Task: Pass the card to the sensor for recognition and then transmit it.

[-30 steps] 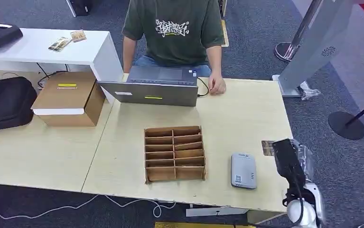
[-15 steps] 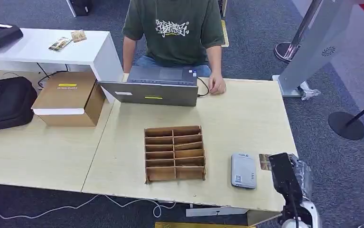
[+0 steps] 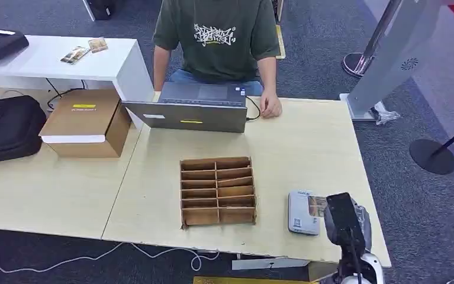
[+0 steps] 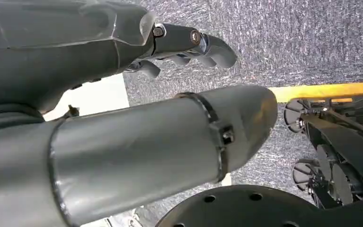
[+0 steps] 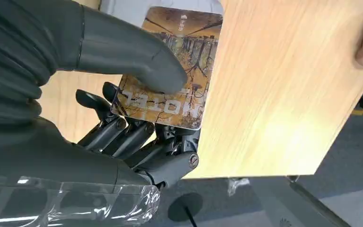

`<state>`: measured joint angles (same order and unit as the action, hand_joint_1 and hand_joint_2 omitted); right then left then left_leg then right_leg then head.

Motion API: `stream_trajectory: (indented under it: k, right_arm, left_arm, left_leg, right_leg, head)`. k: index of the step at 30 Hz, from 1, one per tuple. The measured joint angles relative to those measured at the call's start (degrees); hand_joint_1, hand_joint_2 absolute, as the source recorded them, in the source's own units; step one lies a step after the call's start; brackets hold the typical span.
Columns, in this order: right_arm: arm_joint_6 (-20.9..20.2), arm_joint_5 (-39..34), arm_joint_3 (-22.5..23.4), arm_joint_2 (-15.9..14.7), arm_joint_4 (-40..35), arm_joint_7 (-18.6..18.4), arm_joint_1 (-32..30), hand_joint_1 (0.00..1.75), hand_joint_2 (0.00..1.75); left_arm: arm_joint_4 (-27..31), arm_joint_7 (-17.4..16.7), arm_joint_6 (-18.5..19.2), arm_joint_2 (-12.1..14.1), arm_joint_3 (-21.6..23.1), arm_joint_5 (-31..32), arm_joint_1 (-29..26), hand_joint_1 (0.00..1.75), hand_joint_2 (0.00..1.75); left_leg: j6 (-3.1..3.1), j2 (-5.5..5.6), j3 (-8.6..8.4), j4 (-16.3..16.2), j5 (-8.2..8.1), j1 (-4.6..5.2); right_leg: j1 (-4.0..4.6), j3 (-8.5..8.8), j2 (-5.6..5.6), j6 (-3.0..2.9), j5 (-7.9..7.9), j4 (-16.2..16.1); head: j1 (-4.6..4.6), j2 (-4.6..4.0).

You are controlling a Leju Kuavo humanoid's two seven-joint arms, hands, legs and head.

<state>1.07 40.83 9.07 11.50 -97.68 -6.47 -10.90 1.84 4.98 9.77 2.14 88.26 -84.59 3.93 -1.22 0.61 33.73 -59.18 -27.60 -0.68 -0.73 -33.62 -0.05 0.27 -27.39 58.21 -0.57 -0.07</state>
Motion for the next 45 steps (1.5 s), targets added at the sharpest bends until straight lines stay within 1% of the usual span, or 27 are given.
stream_trajectory:
  k: [4, 10, 17, 22, 28, 33, 45]
  right_arm:
    - [0.13, -0.13, -1.07, 0.26, 1.74, -0.28, 0.63, 1.75, 1.75]
    - [0.61, 0.09, -1.57, 0.24, 4.00, -1.73, 1.76, 1.75, 1.75]
    - [0.90, 3.52, -1.57, 0.24, 5.09, -3.76, 1.91, 1.75, 1.75]
    - [-0.66, 7.06, -1.57, 0.02, 5.20, -5.16, 1.90, 1.75, 1.75]
    - [-2.90, 11.61, -1.57, -1.35, 5.66, -6.82, 2.07, 1.75, 1.75]
    - [-4.55, 12.59, -1.75, -2.54, 5.94, -6.80, 2.36, 1.75, 1.75]
    - [-5.03, 12.59, -2.29, -4.09, 6.32, -6.64, 1.84, 1.75, 1.75]
  left_arm:
    - [0.00, -0.04, -0.02, 0.02, 0.02, 0.52, 0.21, 0.00, 0.00]
    - [0.00, -0.20, -0.20, 0.15, 0.02, 1.14, 0.32, 0.00, 0.00]
    - [0.00, -0.20, -0.22, 0.33, 0.02, 1.00, 0.34, 0.00, 0.00]
    - [0.00, -0.26, -0.26, 0.33, 0.02, 0.63, 0.33, 0.00, 0.00]
    - [0.00, -0.68, -0.28, 0.39, 0.02, 0.11, 0.34, 0.00, 0.00]
    - [0.00, -0.70, -0.24, 0.42, 0.02, -0.24, 0.33, 0.00, 0.00]
    - [0.00, -0.70, -0.07, 0.42, 0.02, -0.48, 0.32, 0.00, 0.00]
  left_leg:
    - [0.00, 0.01, 0.00, 0.00, 0.00, 0.00]
    - [0.00, 0.01, 0.00, 0.00, 0.00, 0.01]
    - [0.00, 0.01, -0.01, 0.00, 0.00, 0.01]
    - [0.00, 0.00, -0.01, 0.00, 0.00, 0.01]
    - [0.00, 0.00, -0.01, 0.00, 0.00, 0.01]
    - [0.00, 0.01, -0.02, 0.00, 0.00, 0.01]
    - [0.00, 0.01, -0.03, 0.00, 0.00, 0.01]
  right_leg:
    - [0.00, 0.00, -0.01, 0.00, 0.00, 0.00]
    - [-0.01, 0.00, -0.01, 0.00, 0.00, -0.01]
    - [-0.01, -0.01, 0.00, 0.00, 0.00, -0.01]
    - [-0.01, 0.00, 0.00, 0.00, 0.00, -0.01]
    - [-0.01, 0.01, 0.00, 0.00, 0.00, -0.01]
    - [-0.01, 0.01, 0.00, 0.00, 0.00, -0.01]
    - [0.00, 0.01, -0.01, 0.00, 0.00, -0.01]
  head:
    - [0.00, 0.00]
    - [0.00, 0.00]
    - [0.00, 0.00]
    - [0.00, 0.00]
    - [0.00, 0.00]
    - [0.00, 0.00]
    - [0.00, 0.00]
